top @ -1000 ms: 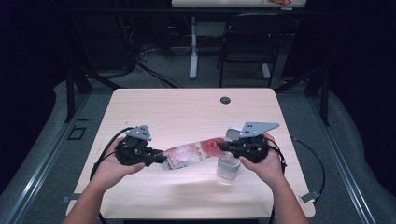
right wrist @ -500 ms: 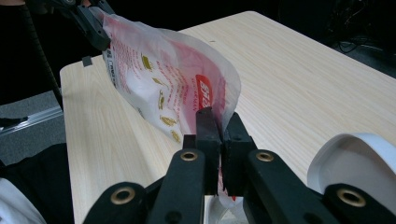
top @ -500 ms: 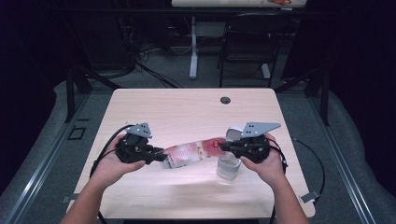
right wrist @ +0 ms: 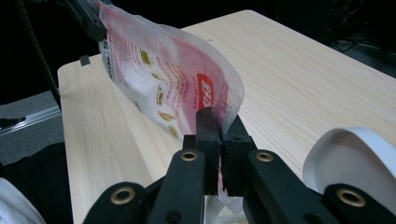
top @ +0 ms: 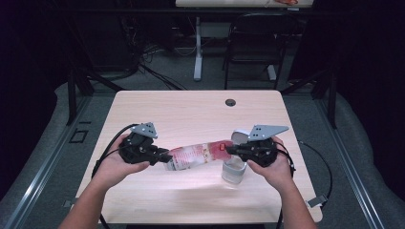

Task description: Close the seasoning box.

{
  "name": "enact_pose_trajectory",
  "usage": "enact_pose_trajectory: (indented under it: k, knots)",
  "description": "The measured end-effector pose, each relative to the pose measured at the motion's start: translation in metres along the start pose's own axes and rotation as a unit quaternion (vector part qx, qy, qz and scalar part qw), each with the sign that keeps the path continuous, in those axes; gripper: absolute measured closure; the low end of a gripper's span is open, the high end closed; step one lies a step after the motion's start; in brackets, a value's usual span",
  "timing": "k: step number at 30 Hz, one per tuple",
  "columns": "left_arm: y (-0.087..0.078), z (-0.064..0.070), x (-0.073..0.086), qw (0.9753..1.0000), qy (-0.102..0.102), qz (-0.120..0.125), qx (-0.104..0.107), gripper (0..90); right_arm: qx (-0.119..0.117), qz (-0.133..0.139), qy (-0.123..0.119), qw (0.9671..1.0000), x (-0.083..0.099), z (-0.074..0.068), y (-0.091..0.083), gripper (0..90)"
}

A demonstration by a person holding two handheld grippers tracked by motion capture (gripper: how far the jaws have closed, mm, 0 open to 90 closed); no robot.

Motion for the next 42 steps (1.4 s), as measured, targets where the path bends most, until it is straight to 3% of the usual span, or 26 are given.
enact_pose_trajectory:
  k: [42]
  knots:
    - [-0.008,0.0,-0.024,0.9999,0.011,0.003,0.002,77.1,0.005,0.002,0.009,0.9999,0.005,0.007,-0.005,88.4]
Point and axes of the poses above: each handheld gripper's, and its own axes: y roughly forward along the jaws, x roughly out of its underside, z roughly to its right, the point moved 2 cm from there along y, roughly forward along the jaws, and after that the axes turned 1 degree about z, right-handed, at the moved point
